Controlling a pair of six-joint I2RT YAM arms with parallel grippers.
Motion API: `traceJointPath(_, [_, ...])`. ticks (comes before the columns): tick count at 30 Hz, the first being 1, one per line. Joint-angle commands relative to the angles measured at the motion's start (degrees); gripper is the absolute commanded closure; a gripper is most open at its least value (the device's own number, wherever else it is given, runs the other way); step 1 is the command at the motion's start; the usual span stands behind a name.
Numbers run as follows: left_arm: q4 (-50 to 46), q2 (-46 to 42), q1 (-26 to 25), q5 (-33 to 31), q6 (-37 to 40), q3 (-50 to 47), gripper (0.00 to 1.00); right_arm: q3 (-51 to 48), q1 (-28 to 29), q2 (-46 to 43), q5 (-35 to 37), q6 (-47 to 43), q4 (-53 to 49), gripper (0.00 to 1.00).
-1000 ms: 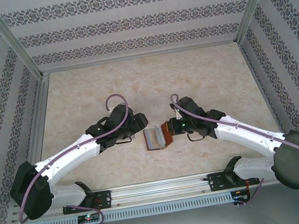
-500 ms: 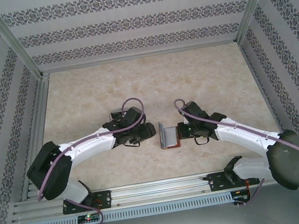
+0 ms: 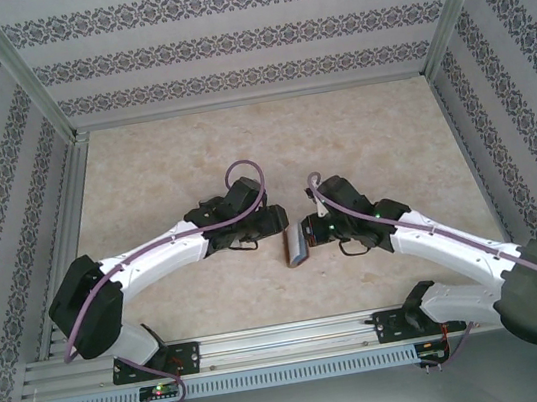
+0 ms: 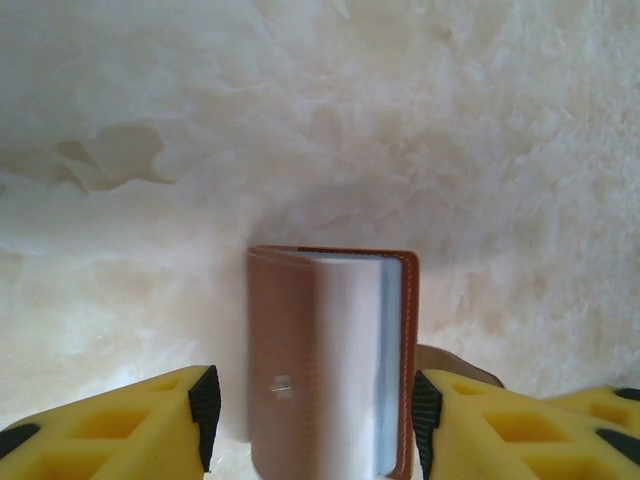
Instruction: Take the credit cards out of the card holder
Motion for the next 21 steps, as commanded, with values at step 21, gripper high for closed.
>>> traceJointPath(21, [-5.06, -0.12, 0.40, -2.50, 4.58, 2.52, 0.52, 5.65, 3.68, 3.92, 0.35, 0.55, 0.19, 1.00])
